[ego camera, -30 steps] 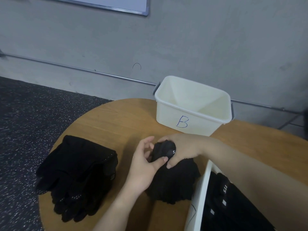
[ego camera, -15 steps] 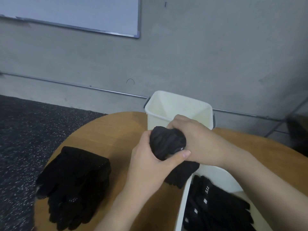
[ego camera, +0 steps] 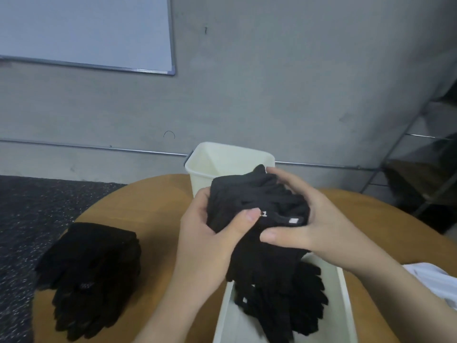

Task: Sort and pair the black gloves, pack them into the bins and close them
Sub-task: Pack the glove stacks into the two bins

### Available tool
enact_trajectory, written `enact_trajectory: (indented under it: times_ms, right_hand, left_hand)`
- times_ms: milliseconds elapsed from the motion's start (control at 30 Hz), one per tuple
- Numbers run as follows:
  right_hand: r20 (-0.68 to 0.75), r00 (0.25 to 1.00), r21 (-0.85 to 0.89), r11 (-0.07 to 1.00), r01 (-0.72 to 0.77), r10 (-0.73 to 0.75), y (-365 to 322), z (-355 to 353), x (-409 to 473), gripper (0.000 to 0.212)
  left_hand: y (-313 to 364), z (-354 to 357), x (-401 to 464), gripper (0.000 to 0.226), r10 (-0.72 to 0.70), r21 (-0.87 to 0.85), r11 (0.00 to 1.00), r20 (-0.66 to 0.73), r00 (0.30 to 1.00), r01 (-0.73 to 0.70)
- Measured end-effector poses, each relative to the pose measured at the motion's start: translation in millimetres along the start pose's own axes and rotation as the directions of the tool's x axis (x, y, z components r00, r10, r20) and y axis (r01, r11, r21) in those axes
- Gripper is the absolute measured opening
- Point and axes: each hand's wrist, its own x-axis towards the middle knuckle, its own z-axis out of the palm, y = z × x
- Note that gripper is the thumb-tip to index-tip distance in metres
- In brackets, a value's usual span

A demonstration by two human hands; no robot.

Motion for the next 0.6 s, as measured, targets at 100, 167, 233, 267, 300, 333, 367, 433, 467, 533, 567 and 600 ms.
enact_trajectory:
  times_ms: [100,167,233,267,300,333,367,433,467,533,567,600]
  right_hand:
    - [0.015,0.999,0.087,0.996,0.037,-0.038,0,4,-21,0.061]
    - [-0.019,0.999,0.102,0.993,0.051,-0.049,0,4,-34,0.05]
    - [-0.04,0.997,0.095,0.993,0.073,-0.069,0,2,-47,0.044]
    - [-0.049,0.995,0.082,0.993,0.085,-0.081,0,1,-53,0.041]
    - [-0.059,0.994,0.064,0.993,0.096,-0.092,0,0,-59,0.038]
    - [-0.064,0.993,0.039,0.994,0.102,-0.099,-1,-1,-65,0.036]
    - [-0.058,0.993,0.005,0.995,0.101,-0.1,-2,-3,-71,0.036]
    - [-0.009,0.997,-0.072,0.995,0.076,-0.077,-4,-8,-81,0.041]
    - [0.022,0.998,-0.11,0.992,0.059,-0.057,-5,-10,-85,0.045]
    - [0.082,0.997,-0.2,0.98,0.019,-0.002,-6,-14,-91,0.048]
    - [0.109,0.993,-0.25,0.968,-0.004,0.032,-6,-15,-92,0.047]
    - [0.137,0.988,-0.298,0.954,-0.026,0.07,-6,-14,-93,0.045]
  left_hand:
    - [4,10,-12,0.039,-0.003,-0.033,0.999,0.037,0.999,0.004]
    - [4,15,-23,0.04,-0.005,-0.048,0.999,0.058,0.998,0.007]
    - [2,19,-37,0.043,-0.005,-0.05,0.999,0.077,0.997,0.008]
    - [0,21,-44,0.044,-0.008,-0.049,0.999,0.087,0.996,0.012]
    - [-2,23,-51,0.044,-0.017,-0.06,0.998,0.103,0.994,0.023]
    - [-3,24,-58,0.043,-0.037,-0.083,0.995,0.128,0.991,0.048]
    - [-4,24,-63,0.043,-0.06,-0.103,0.992,0.163,0.985,0.077]
    - [-6,19,-70,0.049,-0.088,-0.066,0.992,0.239,0.967,0.107]
    - [-7,13,-71,0.056,-0.098,0.0,0.995,0.276,0.956,0.102]
    - [-6,0,-71,0.073,-0.16,0.161,0.981,0.354,0.921,0.109]
    - [-4,-6,-71,0.081,-0.21,0.242,0.963,0.397,0.894,0.119]
    - [-3,-11,-72,0.088,-0.259,0.336,0.935,0.432,0.864,0.112]
